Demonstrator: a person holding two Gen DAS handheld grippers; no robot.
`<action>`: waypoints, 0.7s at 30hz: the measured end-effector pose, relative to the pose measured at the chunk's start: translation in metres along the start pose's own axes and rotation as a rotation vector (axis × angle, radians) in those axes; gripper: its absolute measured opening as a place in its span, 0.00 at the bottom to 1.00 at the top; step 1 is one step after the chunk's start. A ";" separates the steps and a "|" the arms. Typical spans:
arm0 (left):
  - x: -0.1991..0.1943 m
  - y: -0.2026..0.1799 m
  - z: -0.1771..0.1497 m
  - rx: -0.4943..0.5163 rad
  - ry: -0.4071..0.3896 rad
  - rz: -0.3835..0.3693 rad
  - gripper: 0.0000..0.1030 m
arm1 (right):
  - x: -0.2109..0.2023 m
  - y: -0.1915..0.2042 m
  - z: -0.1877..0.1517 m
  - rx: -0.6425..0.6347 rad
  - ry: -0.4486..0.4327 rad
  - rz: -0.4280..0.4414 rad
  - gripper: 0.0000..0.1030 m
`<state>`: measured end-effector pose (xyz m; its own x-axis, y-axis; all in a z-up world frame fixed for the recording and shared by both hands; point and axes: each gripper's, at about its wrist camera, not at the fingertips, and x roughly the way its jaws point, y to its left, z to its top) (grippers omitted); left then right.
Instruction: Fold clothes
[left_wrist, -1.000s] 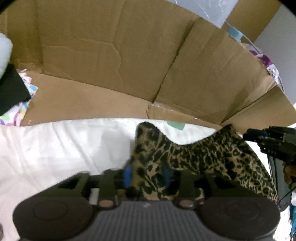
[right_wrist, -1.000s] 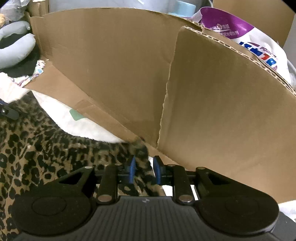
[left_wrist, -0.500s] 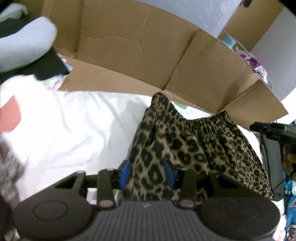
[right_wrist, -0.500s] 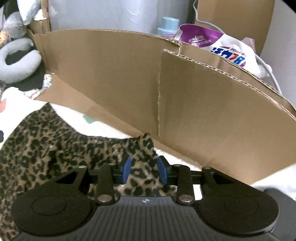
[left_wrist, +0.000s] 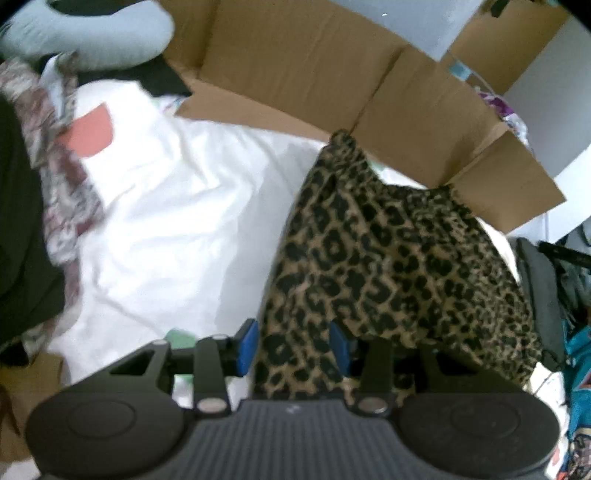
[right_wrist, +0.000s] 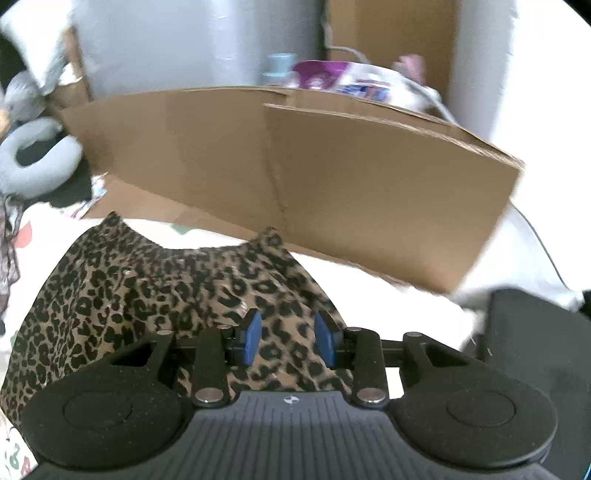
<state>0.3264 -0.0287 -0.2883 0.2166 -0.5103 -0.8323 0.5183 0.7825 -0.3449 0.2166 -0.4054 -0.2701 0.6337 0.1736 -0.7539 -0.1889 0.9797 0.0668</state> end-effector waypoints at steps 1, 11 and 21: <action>0.000 0.003 -0.004 -0.014 0.003 0.006 0.44 | -0.003 -0.005 -0.005 0.015 0.000 -0.008 0.38; 0.006 0.011 -0.052 -0.015 0.107 0.004 0.46 | -0.013 -0.058 -0.070 0.061 0.118 -0.130 0.38; 0.011 0.022 -0.080 -0.056 0.149 -0.001 0.43 | -0.001 -0.090 -0.113 0.092 0.204 -0.167 0.38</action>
